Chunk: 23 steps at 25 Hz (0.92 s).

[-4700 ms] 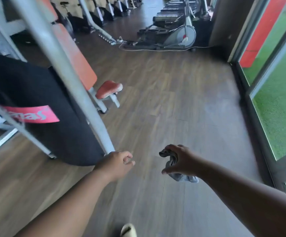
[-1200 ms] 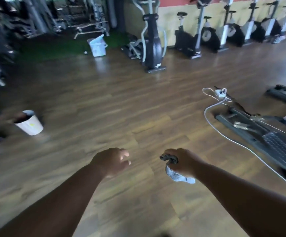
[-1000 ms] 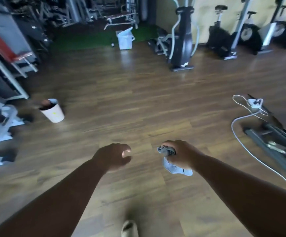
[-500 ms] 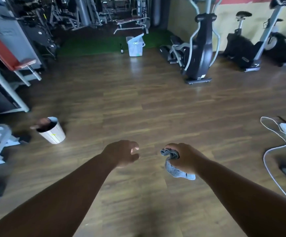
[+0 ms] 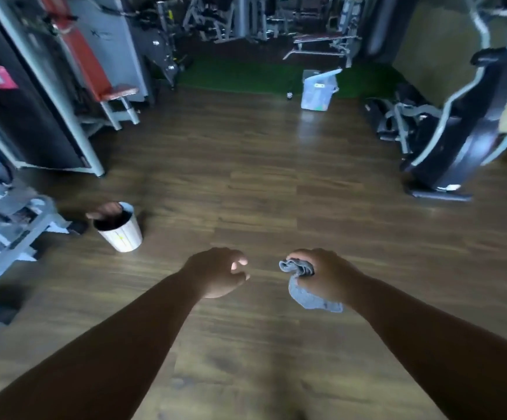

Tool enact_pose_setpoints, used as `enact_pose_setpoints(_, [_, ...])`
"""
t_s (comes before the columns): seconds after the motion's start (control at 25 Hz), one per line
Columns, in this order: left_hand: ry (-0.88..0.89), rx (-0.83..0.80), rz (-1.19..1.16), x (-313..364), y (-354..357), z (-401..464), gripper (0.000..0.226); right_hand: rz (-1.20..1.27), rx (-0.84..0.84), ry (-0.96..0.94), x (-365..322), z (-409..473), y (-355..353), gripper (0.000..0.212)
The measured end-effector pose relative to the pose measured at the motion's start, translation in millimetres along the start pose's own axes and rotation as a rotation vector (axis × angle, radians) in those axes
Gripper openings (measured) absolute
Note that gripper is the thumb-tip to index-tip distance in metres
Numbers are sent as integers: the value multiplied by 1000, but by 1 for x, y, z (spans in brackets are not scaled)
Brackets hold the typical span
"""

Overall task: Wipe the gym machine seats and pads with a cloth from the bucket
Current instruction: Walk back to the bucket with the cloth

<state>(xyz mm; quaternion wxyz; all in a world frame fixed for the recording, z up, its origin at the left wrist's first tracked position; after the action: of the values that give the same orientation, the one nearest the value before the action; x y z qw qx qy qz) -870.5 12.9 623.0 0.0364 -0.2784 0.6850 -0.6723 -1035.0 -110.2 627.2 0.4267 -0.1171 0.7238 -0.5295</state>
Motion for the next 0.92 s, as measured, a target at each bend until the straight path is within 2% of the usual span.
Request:
enact_pose_setpoints(0.16, [-133, 31, -62, -57, -18, 74, 43, 33, -57, -86, -42, 127, -3, 37])
enact_pose_setpoints(0.36, [-238, 81, -154, -161, -55, 180, 41, 153, -83, -141, -108, 289, 24, 37])
enact_pose_setpoints(0.52, [-264, 61, -275, -238, -90, 278, 43, 284, -101, -60, -152, 412, 42, 38])
enact_pose_setpoints(0.64, [-288, 20, -465, -273, -114, 343, 47, 382, -96, -25, -175, 490, 47, 44])
enact_pose_setpoints(0.76, [-340, 17, -579, -305, -137, 405, 29, 442, -99, -16, -191, 569, 48, 49])
enact_pose_setpoints(0.84, [-408, 81, -631, -336, -151, 442, 15, 452, -131, -48, -205, 624, 52, 52])
enact_pose_setpoints(0.92, [-460, 152, -653, -370, -164, 482, 19, 455, -173, -102, -224, 683, 59, 54])
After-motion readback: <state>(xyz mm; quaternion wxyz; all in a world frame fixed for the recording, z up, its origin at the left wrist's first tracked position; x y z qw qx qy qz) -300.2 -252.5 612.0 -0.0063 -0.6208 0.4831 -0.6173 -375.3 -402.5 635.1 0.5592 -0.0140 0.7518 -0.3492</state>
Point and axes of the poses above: each hand's wrist, its own z-axis towards the middle knuckle, its own y-axis out of the palm, x = y × z, the point moved 9 cm from there along z, towards the middle knuckle, and after that the axes turned 13 degrees about x, right-handed, at the moved point
